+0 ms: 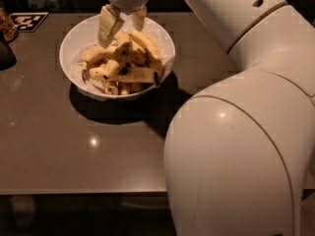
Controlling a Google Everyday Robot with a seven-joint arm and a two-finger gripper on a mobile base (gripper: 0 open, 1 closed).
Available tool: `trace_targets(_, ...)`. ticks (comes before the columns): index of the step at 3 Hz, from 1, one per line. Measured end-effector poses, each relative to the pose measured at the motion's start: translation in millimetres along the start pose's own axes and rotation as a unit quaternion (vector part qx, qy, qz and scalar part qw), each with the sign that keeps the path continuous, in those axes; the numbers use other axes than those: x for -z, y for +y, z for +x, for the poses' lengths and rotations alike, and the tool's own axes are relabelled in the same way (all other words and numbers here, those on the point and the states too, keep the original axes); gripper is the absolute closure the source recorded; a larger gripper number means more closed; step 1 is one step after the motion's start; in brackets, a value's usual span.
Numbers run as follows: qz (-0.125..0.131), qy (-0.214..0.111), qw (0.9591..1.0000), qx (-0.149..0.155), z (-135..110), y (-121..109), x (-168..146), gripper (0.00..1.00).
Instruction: Pick banana from white bowl
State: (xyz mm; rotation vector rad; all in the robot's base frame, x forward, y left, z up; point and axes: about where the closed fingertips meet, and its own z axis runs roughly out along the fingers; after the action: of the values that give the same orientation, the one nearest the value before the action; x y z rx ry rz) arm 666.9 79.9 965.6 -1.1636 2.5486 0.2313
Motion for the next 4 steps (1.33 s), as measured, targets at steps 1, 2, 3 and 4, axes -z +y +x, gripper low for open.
trace_targets(1,-0.001,0.002,1.0000,0.003,-2,1,-1,0.30)
trace_targets(2,-0.007,0.012,0.9999,0.001,-6,0,-10,0.34)
trace_targets(3,-0.007,0.022,0.9997,-0.010,-8,-8,-22,0.37)
trace_targets(4,-0.002,0.034,0.9991,-0.026,-7,-20,-36,0.41)
